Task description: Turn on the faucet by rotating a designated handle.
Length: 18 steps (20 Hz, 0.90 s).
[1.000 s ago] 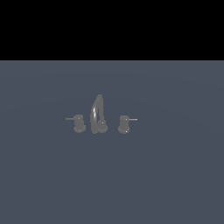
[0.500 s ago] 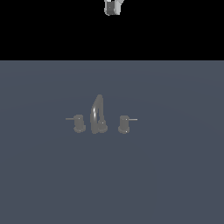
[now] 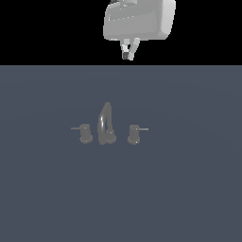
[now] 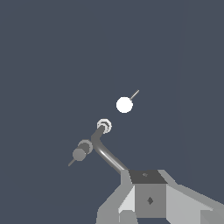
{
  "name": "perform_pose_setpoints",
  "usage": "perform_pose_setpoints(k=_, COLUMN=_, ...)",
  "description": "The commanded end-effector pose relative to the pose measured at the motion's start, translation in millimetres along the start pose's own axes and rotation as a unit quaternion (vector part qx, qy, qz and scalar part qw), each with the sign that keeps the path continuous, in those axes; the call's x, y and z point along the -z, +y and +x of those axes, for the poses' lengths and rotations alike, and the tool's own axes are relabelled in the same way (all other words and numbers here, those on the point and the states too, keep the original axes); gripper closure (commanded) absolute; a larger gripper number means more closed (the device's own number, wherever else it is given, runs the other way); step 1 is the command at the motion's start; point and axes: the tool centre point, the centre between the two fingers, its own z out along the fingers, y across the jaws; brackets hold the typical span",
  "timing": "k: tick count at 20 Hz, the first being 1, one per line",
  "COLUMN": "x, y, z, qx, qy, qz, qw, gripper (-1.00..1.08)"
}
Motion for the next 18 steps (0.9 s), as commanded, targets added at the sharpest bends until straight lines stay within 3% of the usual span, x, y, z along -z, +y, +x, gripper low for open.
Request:
perform_pose_setpoints(k=1, x=-22, y=-5, z=14, qx=-0.039, qy=0.002, qz=-0.001, qw=0.9992, gripper=1.08)
perform_pose_setpoints(k=9, x=-95, y=-12, z=56, qx=-0.161, qy=0.012, qz=-0.009, qw=0.9868, gripper=1.08)
perform_pose_setpoints(k=18, x=-180, y=-5, z=94, qx=-0.284, qy=0.032, qz=-0.019, qw=0.9580, gripper=1.08)
